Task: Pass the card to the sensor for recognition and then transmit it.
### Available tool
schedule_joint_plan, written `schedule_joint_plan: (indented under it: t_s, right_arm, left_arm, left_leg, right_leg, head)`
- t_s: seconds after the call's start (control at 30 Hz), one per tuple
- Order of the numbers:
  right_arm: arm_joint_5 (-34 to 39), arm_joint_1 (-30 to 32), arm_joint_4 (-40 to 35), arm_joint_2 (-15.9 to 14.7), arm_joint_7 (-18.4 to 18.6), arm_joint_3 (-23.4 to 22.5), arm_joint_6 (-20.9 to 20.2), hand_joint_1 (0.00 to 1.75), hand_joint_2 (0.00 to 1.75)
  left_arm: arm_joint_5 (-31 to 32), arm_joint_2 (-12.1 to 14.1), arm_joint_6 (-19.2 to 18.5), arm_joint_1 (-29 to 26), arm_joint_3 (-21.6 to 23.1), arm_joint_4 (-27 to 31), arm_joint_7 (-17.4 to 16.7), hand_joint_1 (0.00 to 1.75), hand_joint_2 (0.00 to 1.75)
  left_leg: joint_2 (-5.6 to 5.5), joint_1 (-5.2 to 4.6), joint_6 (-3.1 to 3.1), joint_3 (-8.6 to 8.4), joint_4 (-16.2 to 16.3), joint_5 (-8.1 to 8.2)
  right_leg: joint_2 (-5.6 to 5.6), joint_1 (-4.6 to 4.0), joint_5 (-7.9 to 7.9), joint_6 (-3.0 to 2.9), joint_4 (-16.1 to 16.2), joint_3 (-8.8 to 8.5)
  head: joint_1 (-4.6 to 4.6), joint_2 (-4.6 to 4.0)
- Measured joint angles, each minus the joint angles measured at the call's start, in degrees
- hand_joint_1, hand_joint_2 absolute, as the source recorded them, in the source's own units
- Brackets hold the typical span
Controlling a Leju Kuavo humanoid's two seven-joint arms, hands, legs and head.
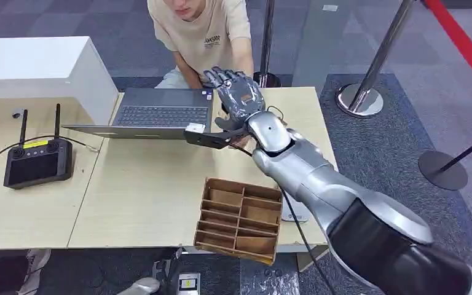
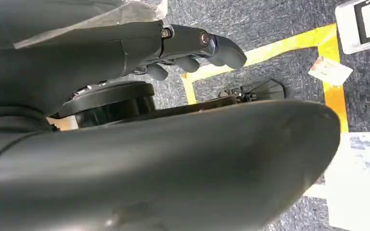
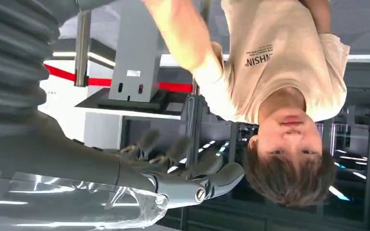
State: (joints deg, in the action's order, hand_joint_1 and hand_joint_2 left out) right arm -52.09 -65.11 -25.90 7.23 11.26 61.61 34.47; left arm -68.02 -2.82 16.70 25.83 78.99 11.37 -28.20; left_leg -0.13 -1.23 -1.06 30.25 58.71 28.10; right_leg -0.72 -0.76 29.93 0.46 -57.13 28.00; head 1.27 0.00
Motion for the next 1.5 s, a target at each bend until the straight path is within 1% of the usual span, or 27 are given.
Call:
schedule_joint_plan:
  t_s: [0.17, 0.3, 0.37, 0.43, 0.5, 0.57, 0.63, 0.7, 0.77, 0.9, 1.0, 1.13, 1.17, 1.3, 1.37, 1.4, 1.43, 1.47, 1.5]
  right_arm:
    - [-0.4, 0.1, 0.4, -0.2, -0.7, -0.2, 0.5, 0.00, 0.00]
    - [2.3, 0.2, -0.2, -0.7, -3.2, -1.7, 4.2, 0.00, 0.00]
    - [3.4, 0.8, -2.2, -1.3, -4.8, -3.7, 5.3, 0.00, 0.00]
    - [3.0, 2.2, -4.8, -1.8, -8.2, -6.7, 5.5, 0.00, 0.00]
    - [4.4, 4.4, -8.9, -2.4, -11.1, -10.3, 5.6, 0.00, 0.00]
    - [8.3, 6.8, -14.1, -3.5, -11.4, -13.6, 5.6, 0.00, 0.00]
    - [13.7, 9.1, -19.8, -5.0, -11.7, -16.4, 5.6, 0.00, 0.00]
    - [21.0, 11.6, -25.3, -6.9, -12.9, -19.0, 5.5, 0.00, 0.00]
    - [25.4, 15.3, -32.3, -9.4, -13.6, -21.4, 4.7, 0.00, 0.00]
    - [28.6, 21.7, -42.7, -14.1, -13.9, -25.2, 2.8, 0.00, 0.00]
    - [28.9, 27.5, -50.5, -17.9, -13.6, -28.3, 3.3, 0.00, 0.00]
    - [30.6, 34.6, -57.3, -21.9, -12.8, -32.6, 4.6, 0.00, 0.00]
    - [31.6, 36.4, -58.8, -22.9, -12.8, -34.0, 5.1, 0.00, 1.75]
    - [34.3, 41.7, -61.9, -25.4, -12.8, -38.9, 5.4, 0.00, 1.75]
    - [35.7, 43.5, -61.9, -26.6, -11.9, -41.4, 4.8, 0.00, 1.75]
    - [37.0, 44.5, -61.7, -27.3, -11.7, -42.7, 4.6, 0.00, 1.75]
    - [38.5, 45.5, -61.4, -28.0, -11.8, -44.2, 4.3, 0.00, 1.75]
    - [39.8, 46.4, -60.7, -28.7, -12.0, -45.9, 4.3, 0.00, 0.00]
    - [40.6, 47.4, -60.0, -29.2, -12.1, -47.1, 4.2, 0.00, 0.00]
  left_arm:
    - [-0.3, 0.0, 0.0, 0.0, 0.3, 0.0, -0.3, 0.00, 0.00]
    - [-0.6, 0.0, -0.3, 0.0, 0.5, 0.0, 0.2, 0.00, 0.00]
    - [-0.9, 0.0, -0.4, 0.0, 0.6, 0.0, 0.5, 0.00, 0.00]
    - [-1.5, 0.0, -0.4, 0.0, 0.6, -0.1, 0.9, 0.00, 0.00]
    - [-2.1, 0.1, -0.2, -0.1, 0.6, -0.1, 1.8, 0.00, 0.00]
    - [-2.6, 0.3, -0.2, -0.4, 0.6, -0.2, 2.5, 0.00, 0.00]
    - [-3.1, 0.5, -0.2, -0.8, 0.6, -0.2, 3.0, 0.00, 0.00]
    - [-3.7, 0.9, -0.1, -1.2, 0.6, -0.2, 3.8, 0.00, 0.00]
    - [-4.2, 1.2, 0.1, -1.6, 0.5, -0.3, 4.7, 0.00, 0.00]
    - [-4.8, 2.2, 0.3, -2.7, 0.5, -0.4, 5.9, 0.00, 0.00]
    - [-5.7, 2.9, 0.4, -3.5, 0.3, -0.4, 7.0, 0.00, 0.00]
    - [-5.9, 3.7, -0.1, -4.5, 0.2, -0.5, 7.7, 0.00, 0.00]
    - [-5.9, 4.0, -0.5, -4.6, 0.2, -0.5, 7.7, 0.00, 0.00]
    - [-6.2, 4.7, -0.9, -5.1, 0.2, -0.5, 7.9, 0.00, 0.00]
    - [-7.1, 4.9, -0.5, -5.2, 0.1, -0.5, 8.8, 0.00, 0.00]
    - [-7.4, 4.9, -0.2, -5.3, -0.1, -0.5, 9.3, 0.00, 1.75]
    - [-7.5, 5.0, 0.0, -5.5, -0.4, -0.5, 9.5, 0.00, 1.75]
    - [-7.4, 5.0, 0.1, -5.7, -0.5, -0.5, 9.3, 0.00, 1.75]
    - [-7.1, 5.0, 0.0, -5.8, -0.6, -0.5, 8.4, 0.00, 1.75]
  left_leg:
    - [0.00, 0.00, 0.00, 0.01, 0.0, 0.00]
    - [0.00, 0.00, 0.00, 0.00, 0.0, 0.00]
    - [0.00, 0.00, 0.00, 0.00, 0.0, 0.00]
    - [0.00, 0.00, 0.00, -0.01, 0.0, 0.00]
    - [-0.02, 0.00, 0.00, -0.03, 0.0, 0.00]
    - [-0.08, 0.00, 0.00, -0.03, 0.0, 0.00]
    - [-0.07, 0.00, 0.00, -0.03, 0.0, 0.00]
    - [-0.04, 0.00, 0.00, -0.05, 0.0, 0.01]
    - [-0.05, 0.00, 0.00, -0.05, 0.0, 0.01]
    - [-0.02, -0.01, -0.01, -0.06, 0.0, 0.01]
    - [-0.05, -0.01, -0.02, -0.06, 0.0, 0.02]
    - [-0.03, -0.02, -0.03, -0.06, 0.0, 0.03]
    - [-0.03, -0.01, -0.03, -0.06, 0.0, 0.03]
    - [-0.02, -0.02, -0.03, -0.06, 0.0, 0.03]
    - [-0.03, -0.01, -0.03, -0.07, 0.0, 0.03]
    - [-0.05, -0.01, -0.03, -0.06, 0.0, 0.03]
    - [-0.06, -0.01, -0.03, -0.06, 0.0, 0.03]
    - [-0.05, -0.02, -0.03, -0.06, 0.0, 0.03]
    - [-0.04, -0.02, -0.03, -0.05, 0.0, 0.03]
  right_leg:
    - [0.00, 0.00, 0.00, 0.00, 0.0, 0.00]
    - [0.00, 0.00, 0.00, 0.00, 0.0, -0.01]
    - [0.00, 0.00, 0.00, 0.00, 0.0, -0.03]
    - [0.00, 0.00, 0.00, 0.00, 0.0, -0.03]
    - [-0.01, 0.00, 0.00, 0.00, 0.0, -0.04]
    - [-0.04, 0.01, 0.00, 0.01, 0.0, -0.02]
    - [-0.04, 0.01, 0.00, 0.01, 0.0, -0.03]
    - [-0.03, 0.01, 0.00, 0.00, 0.0, -0.05]
    - [-0.03, 0.01, 0.00, 0.01, 0.0, -0.06]
    - [-0.02, 0.02, 0.00, 0.01, 0.1, -0.05]
    - [-0.03, 0.02, 0.01, 0.01, 0.1, -0.07]
    - [-0.01, 0.02, 0.01, 0.01, 0.1, -0.06]
    - [-0.01, 0.02, 0.01, 0.01, 0.1, -0.06]
    - [-0.01, 0.02, 0.01, 0.01, 0.1, -0.06]
    - [-0.01, 0.02, 0.01, 0.01, 0.1, -0.07]
    - [-0.03, 0.02, 0.01, 0.01, 0.1, -0.08]
    - [-0.03, 0.02, 0.01, 0.01, 0.1, -0.07]
    - [-0.03, 0.02, 0.01, 0.01, 0.1, -0.08]
    - [-0.03, 0.03, 0.01, 0.01, 0.1, -0.08]
  head:
    - [0.02, 0.00]
    - [0.00, 0.00]
    - [0.00, 0.00]
    - [0.02, 0.00]
    - [0.00, 0.00]
    - [-0.02, 0.00]
    - [0.00, 0.00]
    - [0.00, 0.00]
    - [0.02, 0.00]
    - [0.00, 0.00]
    - [0.00, 0.00]
    - [0.02, 0.00]
    - [0.00, 0.00]
    - [0.00, 0.00]
    - [0.00, 0.00]
    - [0.00, 0.00]
    - [0.00, 0.00]
    - [0.02, 0.00]
    - [0.00, 0.00]
